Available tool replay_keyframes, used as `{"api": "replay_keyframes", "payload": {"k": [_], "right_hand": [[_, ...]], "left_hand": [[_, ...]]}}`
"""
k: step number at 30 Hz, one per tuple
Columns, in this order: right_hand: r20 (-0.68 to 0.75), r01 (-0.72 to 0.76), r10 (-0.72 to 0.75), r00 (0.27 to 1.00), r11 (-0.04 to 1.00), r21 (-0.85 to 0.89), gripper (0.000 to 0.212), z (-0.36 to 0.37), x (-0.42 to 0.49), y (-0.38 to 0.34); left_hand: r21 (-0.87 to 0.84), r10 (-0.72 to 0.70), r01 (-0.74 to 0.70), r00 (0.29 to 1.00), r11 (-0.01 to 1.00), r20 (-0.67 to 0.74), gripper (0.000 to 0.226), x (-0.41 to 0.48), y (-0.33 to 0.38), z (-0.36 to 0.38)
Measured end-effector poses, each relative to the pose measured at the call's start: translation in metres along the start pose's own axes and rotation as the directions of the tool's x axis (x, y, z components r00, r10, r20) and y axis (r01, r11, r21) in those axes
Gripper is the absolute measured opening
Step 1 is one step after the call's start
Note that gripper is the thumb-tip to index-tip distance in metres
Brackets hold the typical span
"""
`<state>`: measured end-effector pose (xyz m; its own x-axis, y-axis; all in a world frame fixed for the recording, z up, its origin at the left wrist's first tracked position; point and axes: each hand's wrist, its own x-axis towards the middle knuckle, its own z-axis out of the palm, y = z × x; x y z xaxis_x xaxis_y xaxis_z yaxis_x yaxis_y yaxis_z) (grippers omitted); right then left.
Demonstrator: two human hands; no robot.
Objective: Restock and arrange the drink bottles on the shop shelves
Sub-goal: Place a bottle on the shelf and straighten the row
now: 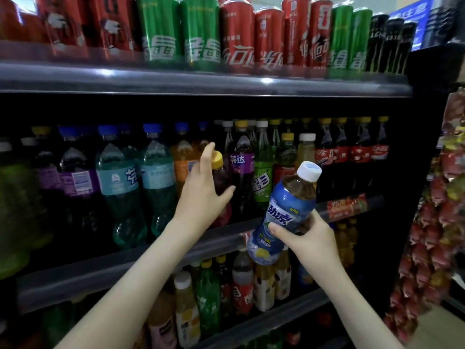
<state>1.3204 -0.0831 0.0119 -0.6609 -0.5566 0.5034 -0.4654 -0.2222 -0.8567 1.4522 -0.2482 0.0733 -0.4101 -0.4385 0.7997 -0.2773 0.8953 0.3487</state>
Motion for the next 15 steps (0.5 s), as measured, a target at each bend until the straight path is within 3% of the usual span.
{"api": "replay_keyframes", "payload": {"k": [2,6,11,15], "right_hand": [[0.014,-0.01,0.011,1.0,1.0,-0.017,0.044,-0.002,-0.006,0.0],[0.048,-0.023,0.025,0.999,0.999,-0.033,0.048,-0.006,-0.022,0.0],[0.113,-0.045,0.049,0.992,0.998,-0.036,0.05,-0.012,-0.04,0.006],[0.205,-0.107,0.11,0.972,0.994,-0.029,0.049,-0.009,-0.059,0.024]], "left_hand": [[0.06,-0.088,0.085,0.995,0.995,0.055,0.085,-0.001,0.0,-0.005],[0.086,-0.081,0.08,0.997,0.993,0.017,0.077,-0.016,0.008,-0.015],[-0.007,0.111,-0.115,0.976,0.993,-0.188,0.075,-0.052,0.035,-0.035],[-0.112,0.081,-0.119,0.95,0.987,-0.3,0.077,-0.098,0.059,-0.07]]}}
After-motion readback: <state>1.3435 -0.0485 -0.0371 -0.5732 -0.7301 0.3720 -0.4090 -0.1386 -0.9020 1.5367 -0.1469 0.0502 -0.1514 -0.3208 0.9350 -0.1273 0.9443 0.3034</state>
